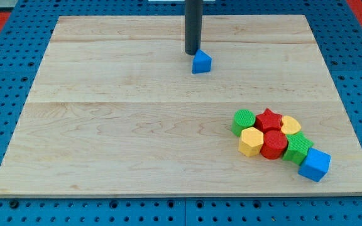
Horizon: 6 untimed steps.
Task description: Move the blue triangle into the group of blocks
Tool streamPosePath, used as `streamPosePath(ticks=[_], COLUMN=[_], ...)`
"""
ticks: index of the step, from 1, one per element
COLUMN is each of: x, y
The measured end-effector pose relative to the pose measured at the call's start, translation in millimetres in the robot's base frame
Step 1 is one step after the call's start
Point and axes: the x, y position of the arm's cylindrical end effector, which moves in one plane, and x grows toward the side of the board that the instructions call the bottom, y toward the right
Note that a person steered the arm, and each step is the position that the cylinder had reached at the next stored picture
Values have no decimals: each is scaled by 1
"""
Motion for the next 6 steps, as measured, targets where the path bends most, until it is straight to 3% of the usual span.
streamPosePath(ticks=[4, 6], x=[118, 134], y=[62, 82])
